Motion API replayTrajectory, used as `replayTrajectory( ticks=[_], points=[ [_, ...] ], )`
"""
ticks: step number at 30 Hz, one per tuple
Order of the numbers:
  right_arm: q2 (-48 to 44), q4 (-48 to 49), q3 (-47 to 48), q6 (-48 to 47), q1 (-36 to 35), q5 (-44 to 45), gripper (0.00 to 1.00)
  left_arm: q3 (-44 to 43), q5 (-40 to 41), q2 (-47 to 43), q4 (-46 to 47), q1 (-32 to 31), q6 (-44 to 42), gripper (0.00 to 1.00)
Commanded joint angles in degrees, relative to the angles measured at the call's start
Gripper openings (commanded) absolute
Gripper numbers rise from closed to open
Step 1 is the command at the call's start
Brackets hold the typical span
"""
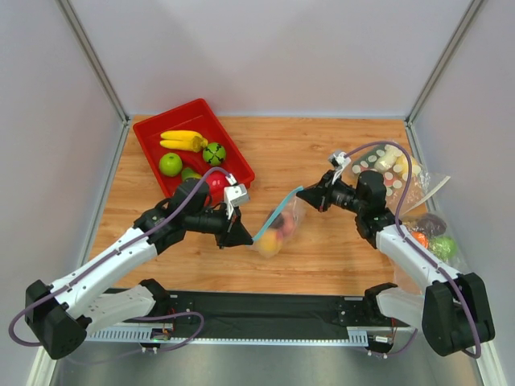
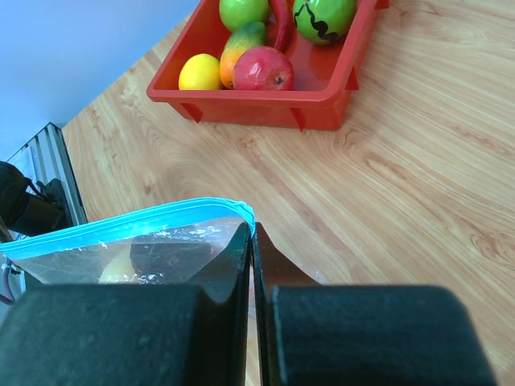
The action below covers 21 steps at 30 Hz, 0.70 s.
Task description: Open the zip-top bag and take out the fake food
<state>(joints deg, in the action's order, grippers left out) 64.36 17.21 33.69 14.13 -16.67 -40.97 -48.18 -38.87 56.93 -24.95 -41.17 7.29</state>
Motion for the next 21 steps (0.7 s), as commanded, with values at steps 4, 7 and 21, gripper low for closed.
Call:
replayTrajectory(
  ticks=[4, 7, 21],
  points=[
    [-0.1, 1.1, 1.0, -1.2, 2.1, 3.8, 0.0, -2.4, -2.1, 0.3, -2.0, -0.9, -0.4, 0.0],
    [0.5, 0.2, 2.2, -0.1, 2.2, 2.5, 0.0, -2.5, 0.6, 0.8, -2.2, -1.5, -0.5, 0.0],
    [0.6, -15.9, 7.5, 6.8, -0.1, 6.9, 0.64, -9.6, 36.5, 15.7, 1.2, -10.8, 3.1, 0.0]
  ],
)
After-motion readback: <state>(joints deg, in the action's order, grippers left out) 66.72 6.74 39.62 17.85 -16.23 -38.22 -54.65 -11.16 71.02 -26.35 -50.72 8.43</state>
